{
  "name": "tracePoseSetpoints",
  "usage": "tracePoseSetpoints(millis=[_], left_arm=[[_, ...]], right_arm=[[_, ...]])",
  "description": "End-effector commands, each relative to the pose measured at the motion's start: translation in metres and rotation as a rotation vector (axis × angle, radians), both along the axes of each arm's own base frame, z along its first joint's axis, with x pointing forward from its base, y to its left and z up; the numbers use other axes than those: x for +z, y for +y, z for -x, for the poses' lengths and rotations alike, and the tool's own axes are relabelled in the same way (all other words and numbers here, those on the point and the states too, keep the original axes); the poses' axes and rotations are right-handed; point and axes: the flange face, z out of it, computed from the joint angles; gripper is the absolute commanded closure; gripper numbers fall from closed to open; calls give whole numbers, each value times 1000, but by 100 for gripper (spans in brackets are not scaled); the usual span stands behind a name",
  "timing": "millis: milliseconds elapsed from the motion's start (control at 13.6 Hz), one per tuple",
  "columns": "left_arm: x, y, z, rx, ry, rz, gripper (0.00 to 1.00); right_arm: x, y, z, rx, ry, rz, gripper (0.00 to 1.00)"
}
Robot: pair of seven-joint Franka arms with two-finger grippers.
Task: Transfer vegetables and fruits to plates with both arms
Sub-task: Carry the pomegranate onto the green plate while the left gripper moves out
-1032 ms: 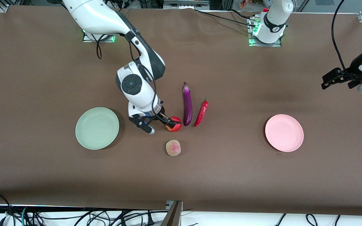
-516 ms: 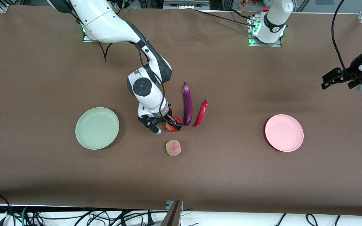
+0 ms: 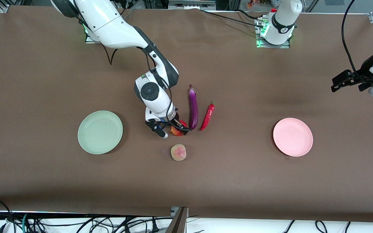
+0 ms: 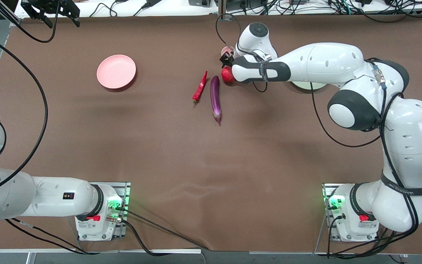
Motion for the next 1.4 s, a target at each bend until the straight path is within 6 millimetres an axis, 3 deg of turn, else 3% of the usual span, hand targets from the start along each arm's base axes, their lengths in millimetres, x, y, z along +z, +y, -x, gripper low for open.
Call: tracePoseSetpoints(millis=[0,74,147,295,442,663,811,958,1105,1326], left_arm=[[5,-1,-2,-11,5,21,0],[5,-1,-2,-11,5,21,0],[5,-1,-3,-11,5,21,0],[5,-1,-3,-12,5,21,0],[3,-4,-5,-17,8,20,0],[1,-17,-6,-38,10,22,0],[-17,-21,-12,-52,48,25,0],[-40,-43,-20,-93,92,25,0],[-56,-74,-19,-148,143,25,0],[-105,-150,-17,-292,249,21,0]], right_arm=[[10,5,-4,-2,-16,-15,67],[20,1,-8,-1,-21,-14,81],[31,-5,-11,4,1,6,84],[72,-25,-17,45,52,47,84],[108,-70,-34,110,99,82,84],[131,-166,-65,304,151,127,84],[130,-239,-81,409,182,150,83],[116,-293,-88,477,192,176,81],[97,-321,-86,474,219,182,76],[57,-381,-79,515,226,174,67]])
